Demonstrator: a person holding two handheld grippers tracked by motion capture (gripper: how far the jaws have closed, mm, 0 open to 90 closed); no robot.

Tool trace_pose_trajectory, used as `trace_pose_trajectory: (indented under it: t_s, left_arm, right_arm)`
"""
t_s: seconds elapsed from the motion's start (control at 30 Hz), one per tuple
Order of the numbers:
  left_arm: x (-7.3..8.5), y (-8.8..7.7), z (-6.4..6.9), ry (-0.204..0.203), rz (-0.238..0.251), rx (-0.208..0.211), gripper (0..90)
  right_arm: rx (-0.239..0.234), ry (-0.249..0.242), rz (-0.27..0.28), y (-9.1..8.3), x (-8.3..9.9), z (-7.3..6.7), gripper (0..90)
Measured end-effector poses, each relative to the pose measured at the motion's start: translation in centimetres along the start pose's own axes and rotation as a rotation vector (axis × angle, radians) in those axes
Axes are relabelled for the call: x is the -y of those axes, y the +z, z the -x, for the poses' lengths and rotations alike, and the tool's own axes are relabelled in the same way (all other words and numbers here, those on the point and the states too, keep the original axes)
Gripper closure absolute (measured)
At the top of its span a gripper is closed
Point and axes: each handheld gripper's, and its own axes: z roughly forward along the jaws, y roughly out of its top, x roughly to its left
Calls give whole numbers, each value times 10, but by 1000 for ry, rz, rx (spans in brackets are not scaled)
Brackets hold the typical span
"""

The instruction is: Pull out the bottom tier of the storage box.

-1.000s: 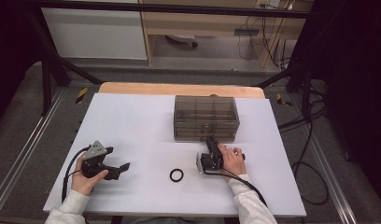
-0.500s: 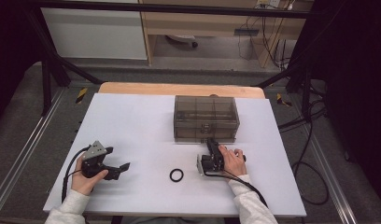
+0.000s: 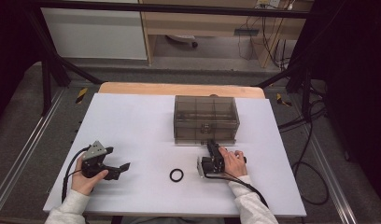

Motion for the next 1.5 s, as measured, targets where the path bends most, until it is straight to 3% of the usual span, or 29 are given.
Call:
trace_pose_trajectory:
  t_s: [1.07,1.37,1.5]
  left_arm:
    - [0,0,0,0,0,2,9]
    - [0,0,0,2,1,2,9]
    - [0,0,1,2,0,3,9]
  right_arm:
    - [-16,6,3,-11,-1,-1,690]
    - [-23,-12,14,-16,-1,-1,690]
    - [-22,5,13,-18,-1,-2,690]
